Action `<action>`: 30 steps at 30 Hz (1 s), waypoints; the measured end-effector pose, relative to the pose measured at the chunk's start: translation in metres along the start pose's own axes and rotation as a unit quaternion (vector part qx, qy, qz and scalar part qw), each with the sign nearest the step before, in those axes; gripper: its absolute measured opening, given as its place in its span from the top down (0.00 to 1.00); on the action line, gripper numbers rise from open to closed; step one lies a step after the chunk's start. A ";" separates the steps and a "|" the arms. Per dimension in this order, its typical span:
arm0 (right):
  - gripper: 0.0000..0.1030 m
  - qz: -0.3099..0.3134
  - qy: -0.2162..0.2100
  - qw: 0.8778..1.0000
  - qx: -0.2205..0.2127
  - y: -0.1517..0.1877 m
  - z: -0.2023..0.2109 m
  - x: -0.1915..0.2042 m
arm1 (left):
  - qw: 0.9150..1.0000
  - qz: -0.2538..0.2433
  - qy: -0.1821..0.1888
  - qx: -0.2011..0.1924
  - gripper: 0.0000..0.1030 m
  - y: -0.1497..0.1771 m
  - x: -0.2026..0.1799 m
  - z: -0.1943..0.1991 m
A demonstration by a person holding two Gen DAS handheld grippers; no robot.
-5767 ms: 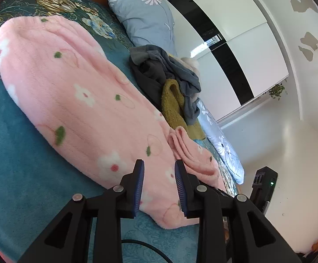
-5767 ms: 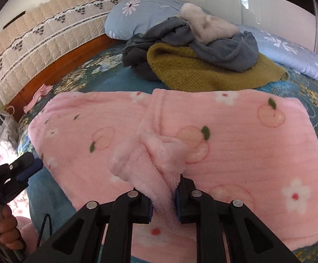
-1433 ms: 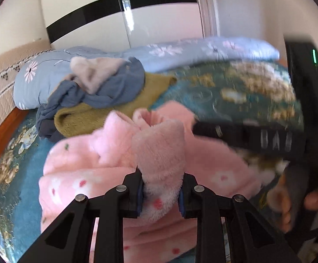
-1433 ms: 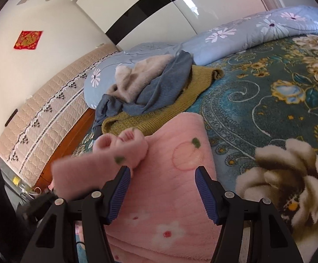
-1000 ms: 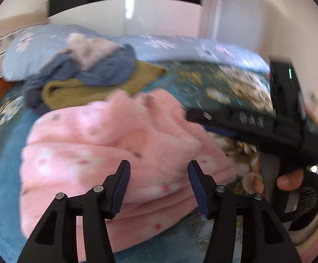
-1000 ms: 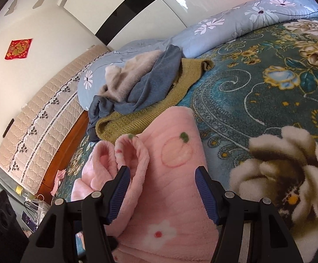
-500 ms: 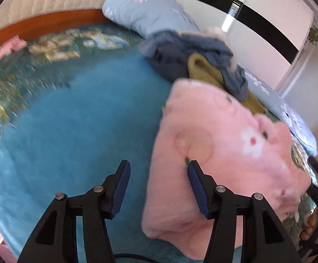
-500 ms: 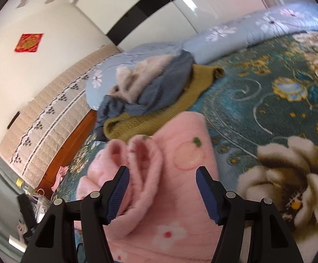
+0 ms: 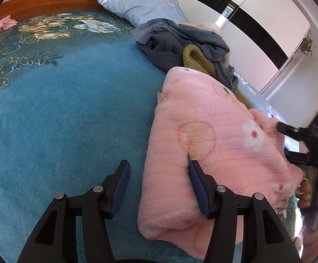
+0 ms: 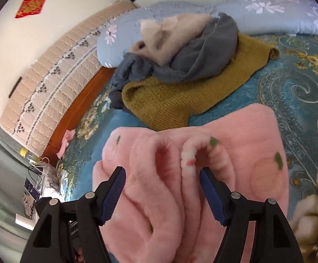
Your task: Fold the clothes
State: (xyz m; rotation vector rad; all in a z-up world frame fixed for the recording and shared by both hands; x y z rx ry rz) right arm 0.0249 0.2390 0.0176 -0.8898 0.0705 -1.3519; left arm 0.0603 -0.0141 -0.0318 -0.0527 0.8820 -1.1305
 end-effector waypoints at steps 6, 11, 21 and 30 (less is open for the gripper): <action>0.46 0.013 0.016 1.000 0.023 -0.004 -0.013 0.013 | 1.000 0.005 0.007 0.001 0.45 -0.001 0.000 0.001; 0.76 0.042 0.030 0.998 0.025 -0.011 0.000 0.028 | 1.000 0.003 0.023 0.002 0.46 0.000 -0.003 0.004; 0.76 -0.019 -0.003 0.994 -0.104 -0.025 0.100 -0.020 | 0.989 -0.061 0.130 0.023 0.46 0.014 -0.045 0.018; 0.75 -0.128 0.017 0.991 -0.044 0.033 0.041 -0.099 | 0.990 -0.043 0.129 0.034 0.45 0.014 -0.038 0.017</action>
Point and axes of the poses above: each gripper's, at about its wrist camera, not at the fingertips, and z roughly against the way its jaws point, x to its left, y to its underside, the point moved 6 cm from there along -z, roughly the way its jaws point, and after that the axes turned 13 degrees about z, right-handed, at the moved point
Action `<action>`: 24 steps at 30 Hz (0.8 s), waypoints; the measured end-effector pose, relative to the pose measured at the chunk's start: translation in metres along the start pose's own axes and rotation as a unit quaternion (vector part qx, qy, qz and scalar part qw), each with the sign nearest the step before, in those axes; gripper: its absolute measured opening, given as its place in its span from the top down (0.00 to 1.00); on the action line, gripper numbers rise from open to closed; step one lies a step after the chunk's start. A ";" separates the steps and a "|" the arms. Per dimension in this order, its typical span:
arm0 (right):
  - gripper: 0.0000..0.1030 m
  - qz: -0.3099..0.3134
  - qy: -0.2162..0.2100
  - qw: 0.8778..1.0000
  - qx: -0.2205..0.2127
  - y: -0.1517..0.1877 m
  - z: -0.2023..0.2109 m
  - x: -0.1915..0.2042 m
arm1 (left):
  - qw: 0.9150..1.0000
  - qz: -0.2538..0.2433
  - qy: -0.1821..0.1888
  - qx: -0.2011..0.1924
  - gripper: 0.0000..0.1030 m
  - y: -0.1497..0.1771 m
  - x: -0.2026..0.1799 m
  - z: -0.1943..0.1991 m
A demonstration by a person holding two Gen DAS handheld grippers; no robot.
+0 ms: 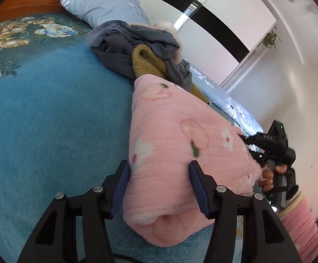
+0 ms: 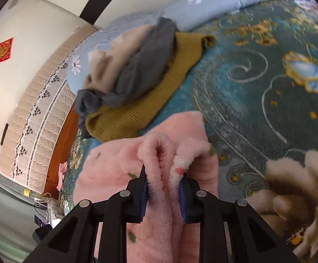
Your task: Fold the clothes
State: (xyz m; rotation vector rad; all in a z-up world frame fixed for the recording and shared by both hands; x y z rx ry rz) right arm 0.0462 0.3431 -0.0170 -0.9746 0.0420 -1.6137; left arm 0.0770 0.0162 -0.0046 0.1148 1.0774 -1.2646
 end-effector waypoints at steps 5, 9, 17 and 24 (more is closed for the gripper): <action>0.63 0.006 0.005 1.000 -0.004 -0.005 0.028 -0.003 | 0.999 -0.011 -0.030 -0.024 0.42 -0.009 0.001 0.008; 0.63 0.026 0.058 0.997 -0.035 -0.015 0.062 0.003 | 0.998 -0.038 -0.046 -0.035 0.42 -0.021 -0.019 0.010; 0.53 0.220 0.037 0.975 0.021 0.008 0.028 0.111 | 0.986 -0.162 -0.034 0.022 0.42 0.008 -0.095 -0.020; 0.53 0.225 0.068 0.970 0.055 0.061 0.023 0.092 | 0.987 -0.147 -0.049 0.042 0.42 0.031 -0.059 -0.023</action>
Point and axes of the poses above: each gripper's, at about its wrist camera, not at the fingertips, and z roughly against the way its jaws point, x to its left, y to its underside, the point moved 6 cm from there along -z, roughly the way its jaws point, and after that the axes turned 13 degrees about z, right-handed, at the moved point
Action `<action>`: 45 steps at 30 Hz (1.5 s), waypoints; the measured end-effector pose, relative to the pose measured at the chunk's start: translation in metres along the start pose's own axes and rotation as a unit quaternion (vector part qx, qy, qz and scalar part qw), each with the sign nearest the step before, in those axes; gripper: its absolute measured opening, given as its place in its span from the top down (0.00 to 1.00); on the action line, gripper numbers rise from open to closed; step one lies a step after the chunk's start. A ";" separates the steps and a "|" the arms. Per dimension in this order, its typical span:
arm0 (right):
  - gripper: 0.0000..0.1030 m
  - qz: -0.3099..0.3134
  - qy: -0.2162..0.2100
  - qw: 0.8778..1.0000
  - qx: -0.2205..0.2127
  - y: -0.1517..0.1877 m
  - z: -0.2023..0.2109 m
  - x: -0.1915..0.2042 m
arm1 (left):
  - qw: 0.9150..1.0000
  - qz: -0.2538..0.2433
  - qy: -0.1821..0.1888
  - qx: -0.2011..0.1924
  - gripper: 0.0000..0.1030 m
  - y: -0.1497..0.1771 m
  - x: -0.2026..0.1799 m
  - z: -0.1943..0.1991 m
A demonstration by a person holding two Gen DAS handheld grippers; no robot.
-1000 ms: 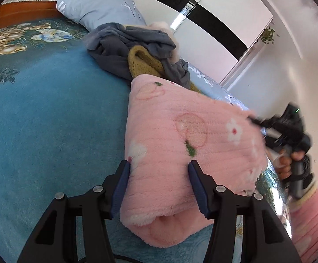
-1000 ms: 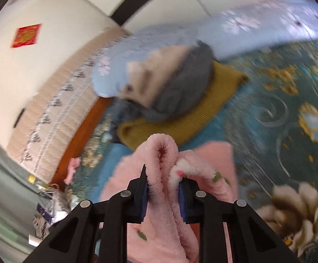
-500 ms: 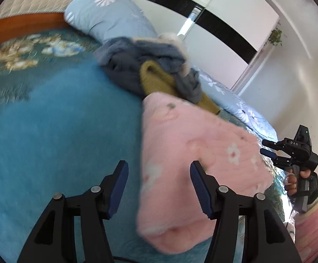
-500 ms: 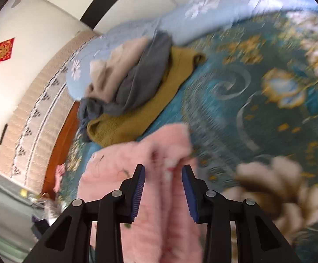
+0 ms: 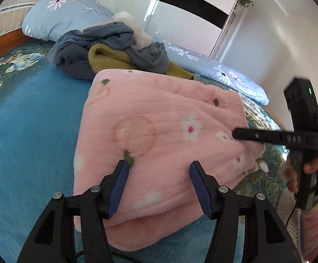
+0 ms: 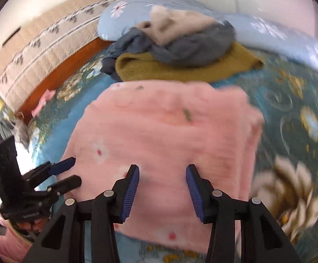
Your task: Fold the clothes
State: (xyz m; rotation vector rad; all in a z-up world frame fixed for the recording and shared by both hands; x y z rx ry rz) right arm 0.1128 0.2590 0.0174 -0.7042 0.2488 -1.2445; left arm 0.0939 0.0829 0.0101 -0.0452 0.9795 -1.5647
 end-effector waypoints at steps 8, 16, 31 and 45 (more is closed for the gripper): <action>0.53 -0.024 -0.011 1.000 -0.013 0.025 -0.007 -0.011 | 1.000 -0.020 -0.012 -0.004 0.38 0.008 -0.003 -0.007; 0.53 -0.010 0.014 0.997 -0.069 -0.023 0.023 -0.004 | 1.000 -0.002 0.003 -0.007 0.38 0.007 0.001 -0.005; 0.52 -0.099 -0.003 0.993 -0.063 -0.033 -0.022 -0.063 | 1.000 0.000 0.013 -0.012 0.38 0.008 0.003 -0.005; 0.34 -0.190 -0.017 0.980 -0.055 0.010 -0.008 -0.085 | 0.999 0.013 0.019 -0.022 0.37 0.006 0.008 0.001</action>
Point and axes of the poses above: each gripper's, at about its wrist camera, not at the fingertips, and z roughly against the way its jaws point, x to its left, y to its underside, the point moved 6 cm from there along -z, roughly the way its jaws point, and after that the axes turned 13 degrees about z, right-handed, at the moved point
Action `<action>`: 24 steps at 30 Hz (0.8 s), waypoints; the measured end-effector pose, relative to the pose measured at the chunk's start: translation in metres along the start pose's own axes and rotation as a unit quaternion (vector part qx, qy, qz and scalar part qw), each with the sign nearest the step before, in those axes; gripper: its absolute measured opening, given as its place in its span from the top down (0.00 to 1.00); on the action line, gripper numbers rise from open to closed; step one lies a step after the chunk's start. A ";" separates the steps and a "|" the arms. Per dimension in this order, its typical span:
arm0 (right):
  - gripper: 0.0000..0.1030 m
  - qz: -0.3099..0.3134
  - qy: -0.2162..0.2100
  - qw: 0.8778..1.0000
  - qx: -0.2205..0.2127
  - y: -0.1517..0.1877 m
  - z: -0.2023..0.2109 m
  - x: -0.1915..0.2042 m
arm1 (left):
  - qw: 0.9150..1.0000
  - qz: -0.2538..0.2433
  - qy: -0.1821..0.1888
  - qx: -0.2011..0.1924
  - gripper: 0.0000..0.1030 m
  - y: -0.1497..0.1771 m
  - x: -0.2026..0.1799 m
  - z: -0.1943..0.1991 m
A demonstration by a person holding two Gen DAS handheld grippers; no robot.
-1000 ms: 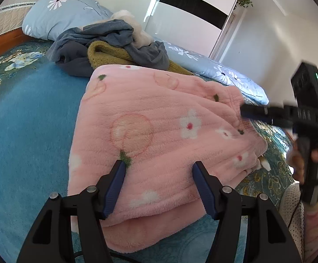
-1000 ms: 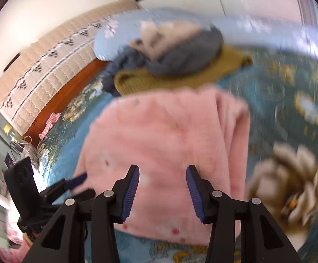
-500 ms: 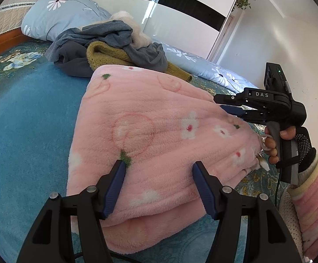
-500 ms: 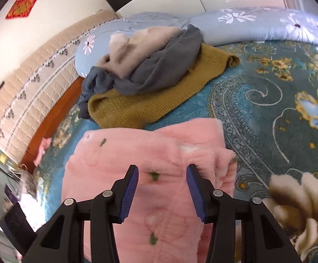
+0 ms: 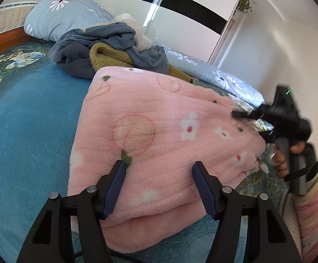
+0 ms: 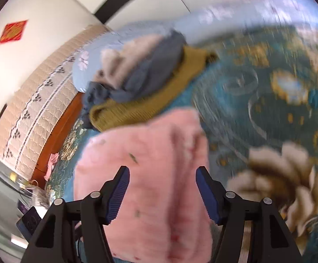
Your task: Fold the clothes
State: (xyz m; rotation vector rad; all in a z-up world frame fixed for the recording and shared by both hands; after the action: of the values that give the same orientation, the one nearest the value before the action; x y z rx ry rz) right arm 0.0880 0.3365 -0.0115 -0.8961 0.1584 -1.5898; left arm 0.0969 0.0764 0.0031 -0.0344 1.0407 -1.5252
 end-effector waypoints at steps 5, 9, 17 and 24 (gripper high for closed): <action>0.18 -0.037 -0.027 0.999 0.010 0.005 -0.014 -0.018 | 1.000 0.011 0.001 -0.011 0.37 -0.018 0.000 0.021; 0.16 -0.053 -0.046 0.997 0.012 0.007 -0.020 -0.023 | 0.997 0.042 -0.057 -0.016 0.35 -0.044 0.028 0.023; 0.14 -0.054 -0.064 0.996 0.007 0.008 -0.023 -0.021 | 0.977 0.196 -0.006 0.080 0.30 -0.070 0.078 -0.026; 0.14 -0.052 -0.070 0.996 0.009 0.008 -0.026 -0.020 | 0.969 0.219 0.021 0.115 0.14 -0.056 0.072 -0.058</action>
State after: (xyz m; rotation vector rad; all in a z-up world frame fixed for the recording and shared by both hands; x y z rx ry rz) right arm 0.0776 0.3422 -0.0427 -1.0115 -0.0028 -1.6160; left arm 0.0012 0.0441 -0.0346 0.3700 0.8295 -1.2330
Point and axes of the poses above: each gripper's, at about its wrist camera, not at the fingertips, and z roughly against the way its jaws point, x to its left, y to its underside, the point moved 6 cm from there along -z, roughly the way its jaws point, and after that the axes turned 13 degrees about z, right-handed, at the moved point
